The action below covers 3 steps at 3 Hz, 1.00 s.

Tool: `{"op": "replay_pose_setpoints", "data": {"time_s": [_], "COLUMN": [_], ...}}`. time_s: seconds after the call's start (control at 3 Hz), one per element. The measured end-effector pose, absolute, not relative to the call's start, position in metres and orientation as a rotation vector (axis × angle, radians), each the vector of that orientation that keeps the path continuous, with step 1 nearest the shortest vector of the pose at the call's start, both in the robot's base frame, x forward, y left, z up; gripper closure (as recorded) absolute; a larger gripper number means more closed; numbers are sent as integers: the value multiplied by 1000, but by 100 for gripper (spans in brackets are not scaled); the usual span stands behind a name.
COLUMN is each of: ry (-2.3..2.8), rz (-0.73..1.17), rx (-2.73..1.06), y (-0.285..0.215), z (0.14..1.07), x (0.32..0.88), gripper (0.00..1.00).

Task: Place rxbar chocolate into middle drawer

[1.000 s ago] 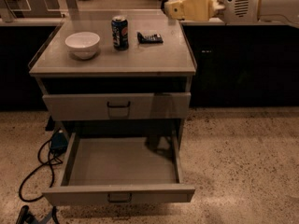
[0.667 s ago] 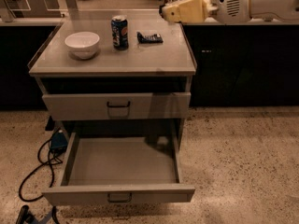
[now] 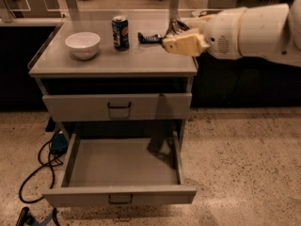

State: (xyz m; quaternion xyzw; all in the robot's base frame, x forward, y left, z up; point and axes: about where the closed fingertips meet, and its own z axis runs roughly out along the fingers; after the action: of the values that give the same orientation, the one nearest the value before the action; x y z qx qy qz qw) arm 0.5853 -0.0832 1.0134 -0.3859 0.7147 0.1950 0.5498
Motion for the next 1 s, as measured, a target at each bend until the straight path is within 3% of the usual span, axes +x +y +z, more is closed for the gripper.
{"op": "replay_pose_setpoints", "data": {"time_s": [0.67,1.0], "ry": [1862,1862], "rz": [536,536], "rx": [-917,-917], "y": [-61,-61], "z": [911,911], "x": [533,533], "gripper": [100,100]}}
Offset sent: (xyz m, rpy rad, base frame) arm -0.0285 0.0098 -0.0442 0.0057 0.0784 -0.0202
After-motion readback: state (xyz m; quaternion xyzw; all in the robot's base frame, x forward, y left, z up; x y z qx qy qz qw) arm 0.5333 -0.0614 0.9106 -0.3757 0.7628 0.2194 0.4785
